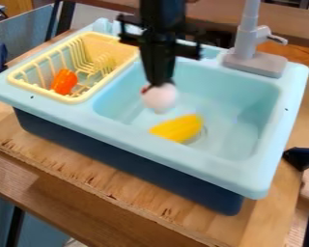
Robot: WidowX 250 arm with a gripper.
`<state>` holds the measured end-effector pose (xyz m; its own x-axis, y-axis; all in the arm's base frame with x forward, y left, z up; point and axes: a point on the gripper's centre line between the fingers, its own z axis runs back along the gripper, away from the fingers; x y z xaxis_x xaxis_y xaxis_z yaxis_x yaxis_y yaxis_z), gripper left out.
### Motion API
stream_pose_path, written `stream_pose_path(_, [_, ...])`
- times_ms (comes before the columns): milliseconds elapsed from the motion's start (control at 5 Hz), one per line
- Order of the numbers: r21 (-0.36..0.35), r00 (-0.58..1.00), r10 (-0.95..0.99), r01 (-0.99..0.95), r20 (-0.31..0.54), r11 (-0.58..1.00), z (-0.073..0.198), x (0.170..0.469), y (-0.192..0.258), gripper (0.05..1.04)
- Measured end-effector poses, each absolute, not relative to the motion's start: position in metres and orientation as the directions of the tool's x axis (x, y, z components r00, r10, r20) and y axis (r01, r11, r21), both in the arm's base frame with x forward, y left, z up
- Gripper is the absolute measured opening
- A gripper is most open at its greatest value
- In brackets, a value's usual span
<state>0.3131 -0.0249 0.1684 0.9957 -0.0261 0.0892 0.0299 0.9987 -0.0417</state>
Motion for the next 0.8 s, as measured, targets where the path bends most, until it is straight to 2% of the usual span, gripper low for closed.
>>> stream_pose_path(200, [-0.064, 1.000, -0.031, 0.031, 0.002, 0.997, 0.139, 0.322, -0.004, 0.050])
stream_pose_path(600, [-0.132, 0.998, -0.062, 0.060, -0.011, 0.989, 0.121, 0.345, 0.005, 0.050])
stream_pose_path(800, [-0.136, 0.994, -0.100, 0.094, -0.033, 0.986, 0.110, 0.357, 0.006, 0.050])
